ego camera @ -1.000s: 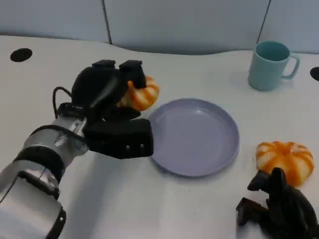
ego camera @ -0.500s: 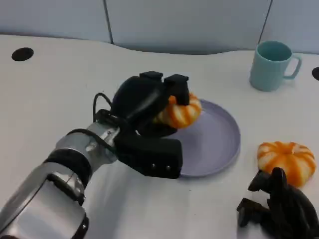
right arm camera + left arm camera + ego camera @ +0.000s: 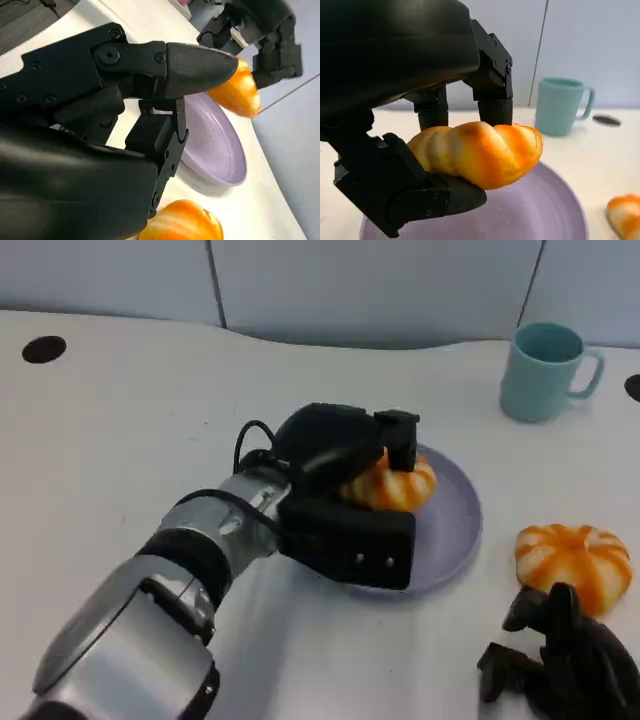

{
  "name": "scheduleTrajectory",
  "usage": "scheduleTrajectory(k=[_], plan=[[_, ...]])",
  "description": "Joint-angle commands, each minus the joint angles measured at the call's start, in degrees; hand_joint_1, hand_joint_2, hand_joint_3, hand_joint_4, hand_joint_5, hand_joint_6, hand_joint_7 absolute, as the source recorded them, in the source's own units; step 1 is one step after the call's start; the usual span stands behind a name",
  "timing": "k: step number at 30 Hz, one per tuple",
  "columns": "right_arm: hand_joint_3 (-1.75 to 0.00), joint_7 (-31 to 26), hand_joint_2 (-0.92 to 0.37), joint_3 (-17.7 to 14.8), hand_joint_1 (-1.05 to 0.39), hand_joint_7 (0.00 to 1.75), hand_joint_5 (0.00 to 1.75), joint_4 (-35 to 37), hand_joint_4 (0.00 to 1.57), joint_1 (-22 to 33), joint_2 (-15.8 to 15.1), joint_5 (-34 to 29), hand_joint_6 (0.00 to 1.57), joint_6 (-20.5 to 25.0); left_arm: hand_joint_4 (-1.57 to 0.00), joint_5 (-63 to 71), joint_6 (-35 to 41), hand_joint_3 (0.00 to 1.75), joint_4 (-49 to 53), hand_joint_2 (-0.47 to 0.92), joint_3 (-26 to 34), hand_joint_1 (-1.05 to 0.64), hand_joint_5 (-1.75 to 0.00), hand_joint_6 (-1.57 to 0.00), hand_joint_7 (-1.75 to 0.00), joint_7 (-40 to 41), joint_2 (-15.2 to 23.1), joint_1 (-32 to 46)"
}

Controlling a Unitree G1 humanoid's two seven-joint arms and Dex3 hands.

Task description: Grasp the bread from the table and place it into the plate.

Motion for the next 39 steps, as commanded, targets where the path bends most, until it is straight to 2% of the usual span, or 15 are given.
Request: scheduleTrajectory(k=[1,3,6,10,11,12,16,17,18,21,25,29,34,39], plan=[[-0.53,-1.4,-0.92,0.3,-0.45,1.23,1.31,-1.2,1.2,1.6,-0.3,-0.1,1.04,1.1,-0.8,-2.8,3.6,1.07,-0.1,0.59,2.2,-0.22,-1.52,-0.77,-1.3,-6.3,-0.9,-2.2],[-0.55,-1.2,-0.92,0.5,-0.44,1.24,1.32,-1.1,1.19,1.6,-0.4,0.0,1.03,0.7,-0.7,-3.9,5.1,0.94,-0.2,0.6,3.1,-0.21,-1.31,-0.77,-1.11,-8.3,-1.5,-2.3],[-0.56,-1.4,-0.92,0.8,-0.44,1.25,1.33,-1.6,1.2,1.8,-0.4,0.1,1.03,1.0,-0.61,-5.0,6.5,0.6,-0.4,0.71,3.9,-0.21,-1.01,-0.79,-0.83,-10.1,-2.1,-2.4],[-0.56,-1.5,-0.92,0.9,-0.44,1.25,1.32,-1.7,1.2,1.9,-0.3,0.2,1.03,1.1,-0.6,-4.7,7.1,0.52,-0.6,0.74,3.2,-0.21,-0.95,-0.79,-0.77,-11.6,-2.1,-2.6],[-0.57,-1.6,-0.92,0.8,-0.43,1.25,1.32,-1.7,1.2,1.8,-0.3,0.3,1.02,1.3,-0.45,-3.5,7.6,0.41,-0.5,0.82,1.9,-0.33,-0.94,-0.58,-0.6,-12.7,-2.0,-3.0],[-0.57,-1.7,-0.92,0.8,-0.43,1.25,1.32,-1.7,1.19,1.8,-0.3,0.3,1.02,1.3,-0.33,-2.4,8.0,0.33,-0.5,0.87,0.7,-0.4,-0.92,-0.47,-0.49,-13.5,-1.9,-3.4],[-0.56,-1.6,-0.92,0.6,-0.43,1.25,1.32,-1.7,1.18,1.8,-0.1,0.7,1.01,1.4,-0.08,-1.2,8.8,0.19,-0.5,0.92,-1.0,-0.59,-0.69,-0.29,-0.22,-15.8,-1.5,-3.8],[-0.56,-1.4,-0.92,0.6,-0.43,1.25,1.33,-1.5,1.18,1.7,-0.2,0.7,1.01,1.3,-0.06,-1.4,8.6,0.19,-0.6,0.92,-0.9,-0.61,-0.66,-0.28,-0.2,-16.5,-1.3,-3.7],[-0.57,-1.2,-0.92,0.6,-0.43,1.25,1.32,-1.4,1.18,1.6,-0.3,0.7,1.01,1.2,-0.02,-1.7,8.4,0.22,-0.7,0.92,-0.8,-0.7,-0.58,-0.22,-0.16,-17.1,-1.2,-3.7],[-0.56,-1.0,-0.92,0.6,-0.44,1.25,1.32,-1.1,1.19,1.5,-0.5,0.4,1.01,0.8,0.0,-2.1,7.4,0.3,-1.1,0.92,-0.6,-0.82,-0.4,-0.14,-0.11,-18.5,-0.2,-3.4],[-0.57,-1.2,-0.92,0.6,-0.43,1.25,1.32,-1.4,1.2,1.5,-0.6,0.4,1.02,1.4,0.0,-4.1,5.5,0.36,-2.2,0.92,0.8,-0.87,-0.24,-0.09,-0.09,-19.8,1.1,-2.4],[-0.56,-1.5,-0.92,0.5,-0.44,1.25,1.32,-1.0,1.2,1.2,-0.6,0.3,1.03,1.4,0.0,-10.8,2.5,0.37,-3.3,0.92,6.6,-0.87,-0.2,-0.07,-0.08,-22.8,2.2,0.1],[-0.54,-1.1,-0.92,0.3,-0.44,1.24,1.32,-0.9,1.2,1.2,-0.4,0.6,1.03,1.2,-0.02,-25.4,-3.0,0.35,-5.6,0.92,18.7,-0.79,-0.23,-0.08,-0.08,-30.7,2.8,6.5],[-0.55,-1.0,-0.92,0.3,-0.44,1.23,1.31,-0.9,1.2,1.1,-0.6,0.6,1.03,1.6,-0.09,-37.9,-1.6,0.33,-9.4,0.92,28.2,-0.76,-0.3,-0.15,-0.1,-39.9,2.3,12.4]])
